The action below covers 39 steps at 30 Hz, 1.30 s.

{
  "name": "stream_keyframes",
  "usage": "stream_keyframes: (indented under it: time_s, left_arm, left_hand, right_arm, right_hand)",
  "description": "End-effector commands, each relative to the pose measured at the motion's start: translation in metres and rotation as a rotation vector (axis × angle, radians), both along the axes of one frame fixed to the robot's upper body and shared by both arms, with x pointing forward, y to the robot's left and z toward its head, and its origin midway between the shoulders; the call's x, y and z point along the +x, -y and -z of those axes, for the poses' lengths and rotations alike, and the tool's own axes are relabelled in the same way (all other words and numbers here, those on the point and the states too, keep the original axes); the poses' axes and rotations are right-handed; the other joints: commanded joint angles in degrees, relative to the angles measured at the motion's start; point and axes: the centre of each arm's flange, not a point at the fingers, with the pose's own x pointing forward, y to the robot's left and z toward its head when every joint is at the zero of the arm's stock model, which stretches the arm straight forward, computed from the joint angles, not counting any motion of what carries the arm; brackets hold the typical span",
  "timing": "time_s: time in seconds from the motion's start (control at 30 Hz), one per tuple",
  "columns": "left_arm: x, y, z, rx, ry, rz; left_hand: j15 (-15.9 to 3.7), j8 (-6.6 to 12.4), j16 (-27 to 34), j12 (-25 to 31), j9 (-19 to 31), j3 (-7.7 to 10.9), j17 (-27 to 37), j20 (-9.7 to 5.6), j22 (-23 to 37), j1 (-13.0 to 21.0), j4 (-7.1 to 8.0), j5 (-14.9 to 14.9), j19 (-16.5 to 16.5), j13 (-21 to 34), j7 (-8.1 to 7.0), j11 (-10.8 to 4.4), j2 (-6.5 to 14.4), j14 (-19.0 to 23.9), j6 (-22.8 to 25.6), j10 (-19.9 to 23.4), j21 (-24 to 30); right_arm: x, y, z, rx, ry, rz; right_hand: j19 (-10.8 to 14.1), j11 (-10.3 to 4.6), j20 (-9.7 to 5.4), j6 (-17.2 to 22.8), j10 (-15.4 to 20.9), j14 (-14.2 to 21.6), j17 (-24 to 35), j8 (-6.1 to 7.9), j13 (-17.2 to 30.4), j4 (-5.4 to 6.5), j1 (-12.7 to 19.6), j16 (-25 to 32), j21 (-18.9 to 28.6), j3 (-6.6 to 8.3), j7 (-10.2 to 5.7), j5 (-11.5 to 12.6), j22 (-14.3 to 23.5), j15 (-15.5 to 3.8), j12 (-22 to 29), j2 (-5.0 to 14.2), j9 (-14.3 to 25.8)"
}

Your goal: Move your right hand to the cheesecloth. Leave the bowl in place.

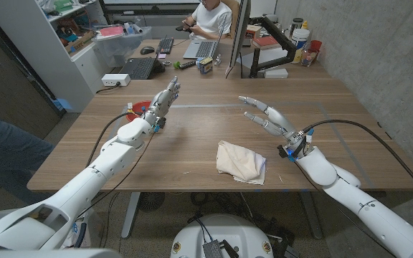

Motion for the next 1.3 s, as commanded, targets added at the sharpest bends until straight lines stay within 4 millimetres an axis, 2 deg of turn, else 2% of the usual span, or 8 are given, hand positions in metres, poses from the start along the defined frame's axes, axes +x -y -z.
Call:
stream_keyframes:
  time_s: [0.03, 0.37, 0.47, 0.53, 1.3]
  left_arm:
    - [-0.002, 0.000, -0.004, 0.002, 0.010, -0.001]
    - [-0.002, -0.002, -0.006, 0.007, 0.011, -0.002]
    - [-0.001, -0.003, -0.006, 0.008, 0.010, -0.001]
    - [-0.001, -0.003, -0.006, 0.009, 0.010, -0.001]
    - [0.006, -0.006, -0.003, 0.017, -0.002, -0.004]
  left_hand:
    - [-0.02, 0.31, 0.3, 0.3, 0.1, -0.29, 0.3, 0.06, 0.1, 0.2, 0.29, -0.2, -0.5, 0.2, -0.10, -0.52, 0.4, -0.3, 0.7, -0.1, 0.1]
    - [-0.07, 0.31, 0.3, 0.3, 0.1, -0.38, 0.3, 0.48, 0.1, 0.2, 0.27, -0.3, -0.6, 0.2, -0.06, -0.68, 0.5, -0.3, 0.7, -0.1, 0.1]
    - [-0.12, 0.31, 0.2, 0.3, 0.1, -0.41, 0.3, 0.54, 0.1, 0.2, 0.27, -0.3, -0.6, 0.2, -0.08, -0.64, 0.5, -0.4, 0.8, -0.1, 0.1]
    - [-0.11, 0.31, 0.2, 0.3, 0.1, -0.43, 0.3, 0.55, 0.1, 0.2, 0.27, -0.3, -0.7, 0.2, -0.06, -0.49, 0.5, -0.4, 0.8, -0.2, 0.1]
    - [-0.17, 0.34, 0.3, 0.3, 0.1, -0.63, 0.3, 0.65, 0.1, 0.3, 0.26, -0.4, -0.7, 0.2, -0.08, -0.73, 0.7, -0.4, 1.1, -0.2, 0.2]
  right_arm:
    - [0.001, -0.007, 0.004, -0.075, 0.055, 0.040]
    - [0.001, -0.011, 0.004, -0.109, 0.098, 0.072]
    - [0.001, -0.012, 0.004, -0.118, 0.107, 0.080]
    - [0.001, -0.013, 0.004, -0.120, 0.112, 0.081]
    - [0.002, -0.021, 0.009, -0.256, 0.185, 0.177]
  right_hand:
    - [0.2, -0.48, 0.64, -0.7, 0.0, 0.5, 0.2, -0.18, 0.2, -0.24, 0.3, 0.3, 0.2, 0.14, -0.21, 0.5, 0.2, 0.99, -0.3, 0.00, 0.1]
    - [0.4, -0.97, 1.34, -1.0, 0.1, 0.9, 0.2, -0.26, 0.3, -0.32, 0.3, 0.3, 0.2, 0.10, -0.57, 0.5, 0.2, 1.75, -0.3, -0.05, 0.1]
    - [0.6, -2.43, 2.03, -0.6, 0.5, 1.2, 0.2, -0.06, 0.3, -0.40, 0.3, 0.3, 0.2, -0.01, -1.26, 0.6, 0.2, 2.24, -0.2, -0.24, 0.1]
    - [0.8, -2.57, 2.26, -0.3, 0.6, 1.5, 0.2, 0.02, 0.3, -0.42, 0.2, 0.4, 0.3, -0.04, -1.66, 0.6, 0.2, 2.48, -0.2, -0.30, 0.1]
    - [1.4, -2.89, 2.63, -0.5, 0.9, 2.3, 0.2, -0.11, 0.3, -0.53, 0.1, 0.5, 0.4, -0.26, -2.27, 0.7, 0.2, 2.54, -0.1, -0.63, 0.1]
